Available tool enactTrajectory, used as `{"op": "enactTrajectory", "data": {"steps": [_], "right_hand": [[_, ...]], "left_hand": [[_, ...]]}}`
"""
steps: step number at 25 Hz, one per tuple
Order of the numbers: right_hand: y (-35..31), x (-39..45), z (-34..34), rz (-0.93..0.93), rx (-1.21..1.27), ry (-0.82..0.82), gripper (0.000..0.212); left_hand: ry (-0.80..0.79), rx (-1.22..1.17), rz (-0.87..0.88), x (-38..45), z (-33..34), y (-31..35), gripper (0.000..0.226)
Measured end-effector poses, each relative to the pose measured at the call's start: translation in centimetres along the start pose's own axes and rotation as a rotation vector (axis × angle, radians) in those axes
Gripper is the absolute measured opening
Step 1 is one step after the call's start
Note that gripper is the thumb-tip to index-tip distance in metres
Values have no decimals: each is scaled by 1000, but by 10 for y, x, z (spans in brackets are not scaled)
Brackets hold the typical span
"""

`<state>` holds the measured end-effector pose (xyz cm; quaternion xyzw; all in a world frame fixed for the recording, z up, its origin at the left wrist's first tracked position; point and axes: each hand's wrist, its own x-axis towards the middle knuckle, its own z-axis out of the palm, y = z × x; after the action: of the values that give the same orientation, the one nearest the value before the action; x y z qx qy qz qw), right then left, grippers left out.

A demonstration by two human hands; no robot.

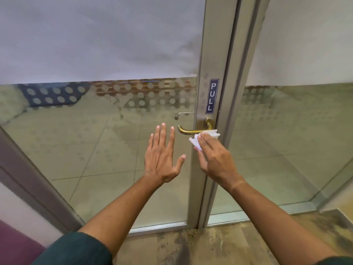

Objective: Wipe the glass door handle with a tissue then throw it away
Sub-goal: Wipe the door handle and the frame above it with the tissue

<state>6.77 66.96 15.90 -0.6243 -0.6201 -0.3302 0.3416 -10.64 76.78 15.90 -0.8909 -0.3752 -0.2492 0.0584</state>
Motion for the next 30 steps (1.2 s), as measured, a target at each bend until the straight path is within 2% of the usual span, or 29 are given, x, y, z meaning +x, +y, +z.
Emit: {"op": "enactTrajectory", "data": {"steps": [6, 12, 18, 25, 30], "right_hand": [[11, 36, 54, -17, 54, -11, 34], [10, 53, 88, 0, 56, -72, 34], [6, 60, 103, 21, -6, -157, 35], [-4, 65, 100, 115, -3, -235, 43], [-6, 80, 100, 175, -22, -320, 18]], "left_hand": [[34, 66, 5, 49, 17, -22, 87], [137, 122, 60, 87, 32, -52, 82], [291, 121, 212, 124, 44, -69, 77], [417, 180, 207, 144, 64, -72, 78], [479, 218, 210, 154, 74, -75, 80]]}}
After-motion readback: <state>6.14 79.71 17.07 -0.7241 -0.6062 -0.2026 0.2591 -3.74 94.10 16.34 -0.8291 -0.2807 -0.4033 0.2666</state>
